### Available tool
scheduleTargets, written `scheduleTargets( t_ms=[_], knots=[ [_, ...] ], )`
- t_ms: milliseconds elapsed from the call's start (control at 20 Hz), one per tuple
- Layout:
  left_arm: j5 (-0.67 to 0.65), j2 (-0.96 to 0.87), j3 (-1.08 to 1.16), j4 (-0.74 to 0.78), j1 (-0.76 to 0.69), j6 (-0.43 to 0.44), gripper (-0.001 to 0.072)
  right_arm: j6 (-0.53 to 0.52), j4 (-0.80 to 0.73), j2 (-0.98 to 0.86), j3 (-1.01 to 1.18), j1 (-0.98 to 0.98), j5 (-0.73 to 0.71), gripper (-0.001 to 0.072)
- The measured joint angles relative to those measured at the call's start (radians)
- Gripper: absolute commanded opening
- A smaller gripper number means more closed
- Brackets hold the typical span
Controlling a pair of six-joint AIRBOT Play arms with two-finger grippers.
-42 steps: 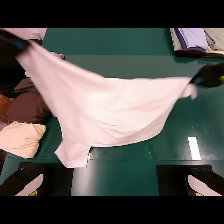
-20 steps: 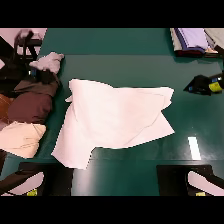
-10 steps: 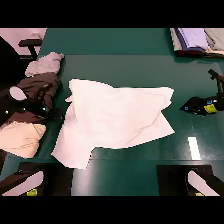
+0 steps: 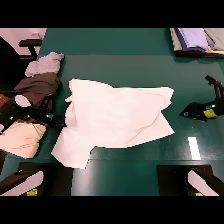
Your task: Fold the shirts.
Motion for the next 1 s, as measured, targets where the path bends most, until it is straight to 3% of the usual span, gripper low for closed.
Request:
scheduleTargets(
  t_ms=[50, 150, 500, 700, 750, 1000],
  knots=[
    [-0.007, 0.006, 0.018, 0.000, 0.000, 0.000, 0.0023, 0.000, -0.007, 0.000, -0.028, -0.013, 0.009, 0.0555],
    [-0.014, 0.032, 0.054, 0.001, 0.000, 0.000, 0.0023, 0.003, -0.018, 0.000, -0.108, -0.050, 0.013, 0.0426],
    [-0.014, 0.100, 0.104, 0.001, 0.000, -0.019, 0.0023, 0.011, 0.093, -0.057, -0.365, -0.079, -0.153, 0.0424],
    [-0.008, 0.112, 0.109, -0.002, 0.000, -0.027, 0.0024, 0.013, 0.164, -0.153, -0.369, 0.021, -0.232, 0.0065],
    [-0.008, 0.120, 0.113, -0.002, 0.000, -0.029, 0.0023, 0.013, 0.172, -0.171, -0.355, 0.049, -0.258, 0.0015],
    [-0.006, 0.215, 0.256, 0.011, 0.003, -0.062, 0.0023, 0.010, 0.171, -0.146, -0.183, 0.140, -0.294, 0.0014]
  ],
)
